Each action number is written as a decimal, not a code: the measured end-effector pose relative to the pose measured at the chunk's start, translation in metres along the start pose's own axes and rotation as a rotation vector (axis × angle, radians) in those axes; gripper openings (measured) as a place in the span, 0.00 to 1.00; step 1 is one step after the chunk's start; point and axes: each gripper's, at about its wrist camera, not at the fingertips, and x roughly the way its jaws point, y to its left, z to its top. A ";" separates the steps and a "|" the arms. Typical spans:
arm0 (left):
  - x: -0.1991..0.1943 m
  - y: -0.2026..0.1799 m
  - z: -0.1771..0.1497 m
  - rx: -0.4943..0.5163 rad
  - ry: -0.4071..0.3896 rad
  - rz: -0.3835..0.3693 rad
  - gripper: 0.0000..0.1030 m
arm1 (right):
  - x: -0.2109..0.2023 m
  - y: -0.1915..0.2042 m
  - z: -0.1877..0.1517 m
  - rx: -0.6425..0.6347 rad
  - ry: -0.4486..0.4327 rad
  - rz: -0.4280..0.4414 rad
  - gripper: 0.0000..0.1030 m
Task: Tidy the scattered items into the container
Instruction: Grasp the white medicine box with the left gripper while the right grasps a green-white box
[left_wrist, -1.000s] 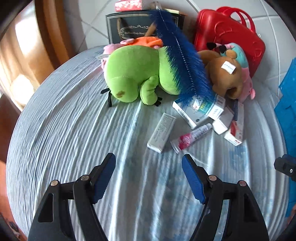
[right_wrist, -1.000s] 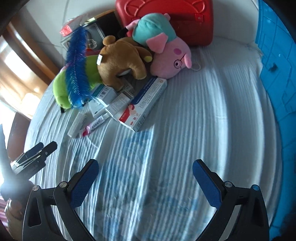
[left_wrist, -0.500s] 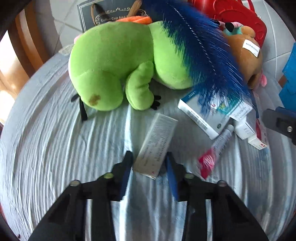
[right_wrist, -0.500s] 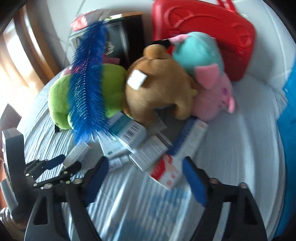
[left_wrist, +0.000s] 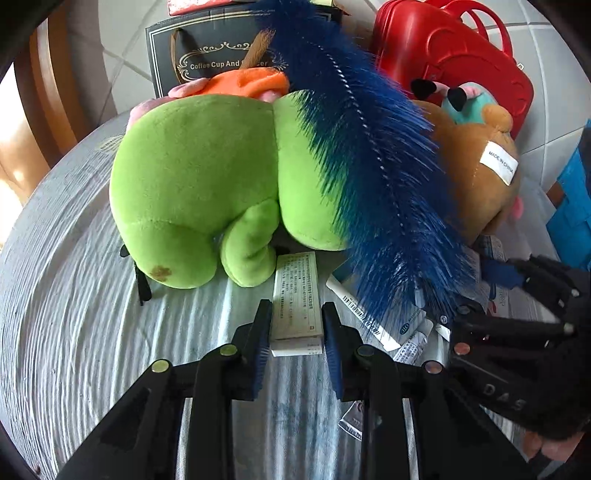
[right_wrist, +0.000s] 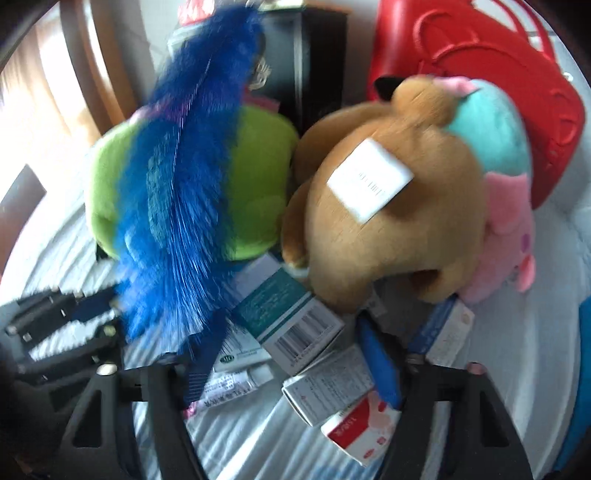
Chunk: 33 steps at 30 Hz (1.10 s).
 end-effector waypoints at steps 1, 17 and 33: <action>0.002 0.000 -0.001 -0.002 0.012 -0.001 0.25 | 0.000 0.002 -0.002 -0.013 0.003 -0.006 0.45; -0.052 0.005 -0.049 -0.048 -0.026 0.027 0.25 | -0.055 0.009 -0.054 0.015 -0.013 0.092 0.41; -0.178 -0.046 -0.061 -0.010 -0.198 0.094 0.25 | -0.180 0.014 -0.080 0.046 -0.221 0.085 0.41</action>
